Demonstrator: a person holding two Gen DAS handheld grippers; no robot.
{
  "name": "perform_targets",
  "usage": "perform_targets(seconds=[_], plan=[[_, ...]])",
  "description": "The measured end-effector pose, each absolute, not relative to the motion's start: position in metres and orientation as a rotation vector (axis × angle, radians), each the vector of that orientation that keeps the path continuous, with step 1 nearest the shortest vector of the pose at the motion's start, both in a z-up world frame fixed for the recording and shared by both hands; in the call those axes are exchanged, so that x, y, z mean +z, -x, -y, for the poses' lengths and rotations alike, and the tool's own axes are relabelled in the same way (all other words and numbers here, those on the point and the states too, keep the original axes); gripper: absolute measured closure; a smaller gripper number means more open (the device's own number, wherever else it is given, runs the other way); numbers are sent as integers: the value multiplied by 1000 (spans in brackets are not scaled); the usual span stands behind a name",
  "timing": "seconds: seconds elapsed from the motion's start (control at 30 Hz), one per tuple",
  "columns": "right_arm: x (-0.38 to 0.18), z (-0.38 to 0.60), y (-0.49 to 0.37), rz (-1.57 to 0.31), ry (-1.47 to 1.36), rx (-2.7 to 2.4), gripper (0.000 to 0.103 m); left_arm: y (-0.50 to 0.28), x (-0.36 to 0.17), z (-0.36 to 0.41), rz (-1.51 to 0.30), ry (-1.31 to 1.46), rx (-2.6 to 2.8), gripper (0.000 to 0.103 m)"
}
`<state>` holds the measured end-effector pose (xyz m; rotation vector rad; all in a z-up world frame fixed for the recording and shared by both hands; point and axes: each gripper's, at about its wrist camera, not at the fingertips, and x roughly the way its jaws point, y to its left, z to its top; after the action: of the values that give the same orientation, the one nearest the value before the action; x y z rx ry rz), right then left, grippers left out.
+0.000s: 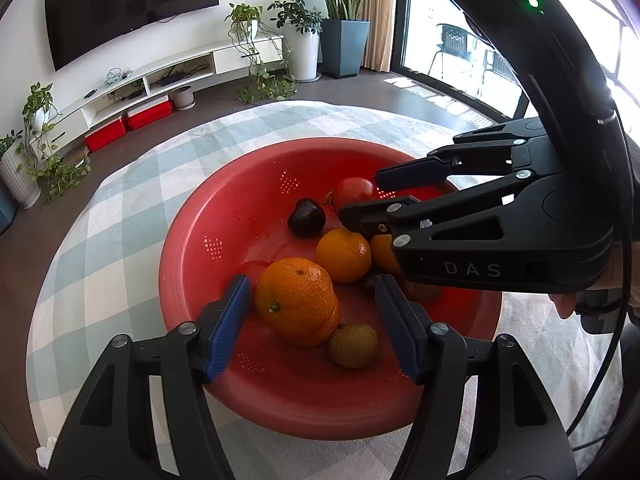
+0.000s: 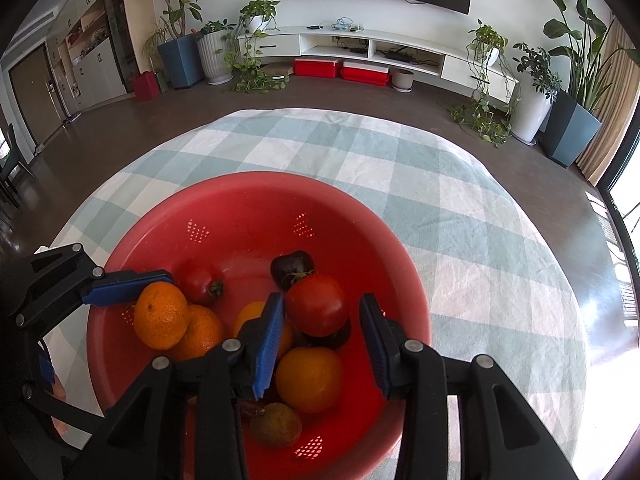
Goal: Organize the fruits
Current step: 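Lower the orange and tomato into the red bowl and open both grippers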
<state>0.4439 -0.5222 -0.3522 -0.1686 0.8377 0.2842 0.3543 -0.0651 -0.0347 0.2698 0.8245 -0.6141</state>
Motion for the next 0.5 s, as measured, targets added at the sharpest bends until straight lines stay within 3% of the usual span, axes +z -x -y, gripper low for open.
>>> perform_targets(seconds=[0.27,0.4,0.5], plan=[[-343,529,-416,-794,137,279,52,-348,-17,58,-783,-269,-571,22],[-334,538,-382,-740,74,273,41,-334,-4,55,-739,-276,-553,0],[-329,549,-354,-704,-2,264,36,-314,6,55,-696,-307,-543,0]])
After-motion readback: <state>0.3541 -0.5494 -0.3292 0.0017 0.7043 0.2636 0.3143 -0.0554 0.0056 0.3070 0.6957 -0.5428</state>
